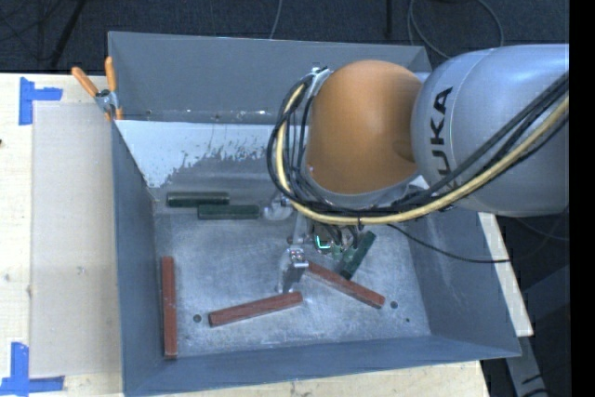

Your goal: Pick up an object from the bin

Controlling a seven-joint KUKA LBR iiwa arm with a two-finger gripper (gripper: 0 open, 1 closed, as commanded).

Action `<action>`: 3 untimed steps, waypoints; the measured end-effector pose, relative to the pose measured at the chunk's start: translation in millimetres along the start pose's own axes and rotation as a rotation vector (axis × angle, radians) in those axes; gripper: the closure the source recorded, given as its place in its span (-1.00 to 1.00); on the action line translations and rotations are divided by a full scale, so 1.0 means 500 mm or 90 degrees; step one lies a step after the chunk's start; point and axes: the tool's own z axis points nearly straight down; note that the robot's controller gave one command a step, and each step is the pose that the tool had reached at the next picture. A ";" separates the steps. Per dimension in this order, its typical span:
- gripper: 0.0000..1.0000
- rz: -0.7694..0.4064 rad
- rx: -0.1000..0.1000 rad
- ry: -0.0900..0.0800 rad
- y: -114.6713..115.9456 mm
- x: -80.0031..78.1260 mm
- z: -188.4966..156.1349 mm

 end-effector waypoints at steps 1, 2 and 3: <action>-1.00 0.002 -0.001 -0.005 -0.001 -0.003 -0.008; -1.00 -0.027 -0.001 -0.010 -0.028 0.016 0.079; -1.00 -0.036 -0.001 -0.008 -0.037 0.024 0.110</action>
Offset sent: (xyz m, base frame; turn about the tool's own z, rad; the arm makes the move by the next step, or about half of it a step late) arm -0.0339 -0.0467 -0.1396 -0.1308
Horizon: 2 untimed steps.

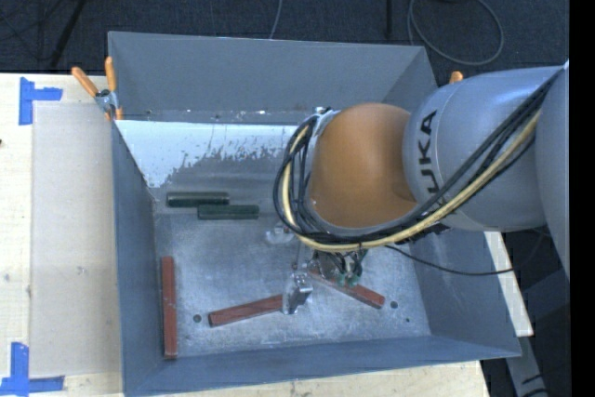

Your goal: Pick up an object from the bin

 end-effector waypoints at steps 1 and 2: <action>-1.00 -0.035 0.001 0.008 0.026 0.027 0.068; 1.00 -0.024 -0.002 -0.005 0.035 -0.013 0.158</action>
Offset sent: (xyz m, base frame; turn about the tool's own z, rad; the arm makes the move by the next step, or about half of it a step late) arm 0.0014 0.0159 -0.0848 -0.0398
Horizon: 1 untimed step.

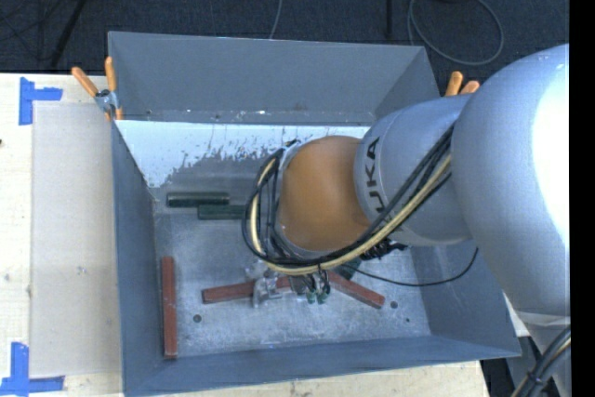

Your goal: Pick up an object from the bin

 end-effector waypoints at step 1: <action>1.00 0.001 0.000 0.000 0.000 0.000 0.000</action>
Offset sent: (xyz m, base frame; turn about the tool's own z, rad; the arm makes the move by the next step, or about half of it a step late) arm -0.0025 -0.0052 0.1772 -0.0266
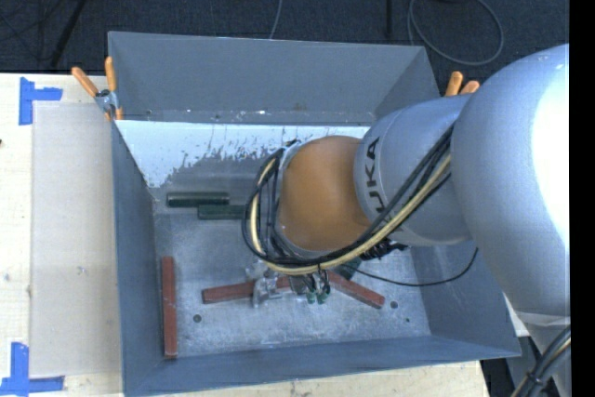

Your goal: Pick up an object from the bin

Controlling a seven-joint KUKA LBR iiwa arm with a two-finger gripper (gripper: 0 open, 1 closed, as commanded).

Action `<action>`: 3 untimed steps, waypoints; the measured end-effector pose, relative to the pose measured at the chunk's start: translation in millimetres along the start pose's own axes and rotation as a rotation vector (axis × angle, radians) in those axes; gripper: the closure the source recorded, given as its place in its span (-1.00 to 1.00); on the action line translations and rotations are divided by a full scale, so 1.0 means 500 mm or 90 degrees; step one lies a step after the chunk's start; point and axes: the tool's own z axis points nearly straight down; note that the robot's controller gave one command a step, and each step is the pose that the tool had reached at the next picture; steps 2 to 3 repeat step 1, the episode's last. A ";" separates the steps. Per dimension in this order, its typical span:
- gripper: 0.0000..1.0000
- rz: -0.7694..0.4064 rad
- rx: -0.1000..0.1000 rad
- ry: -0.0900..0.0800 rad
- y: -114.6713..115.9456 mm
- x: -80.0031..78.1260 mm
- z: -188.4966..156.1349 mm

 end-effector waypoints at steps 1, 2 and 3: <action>1.00 -0.017 0.002 0.002 -0.007 -0.002 -0.363; 1.00 -0.017 0.002 0.002 -0.007 -0.002 -0.363; 1.00 -0.017 0.002 0.002 -0.007 -0.002 -0.363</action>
Offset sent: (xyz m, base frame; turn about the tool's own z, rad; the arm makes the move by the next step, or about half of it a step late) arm 0.0000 0.0000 0.0000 0.0000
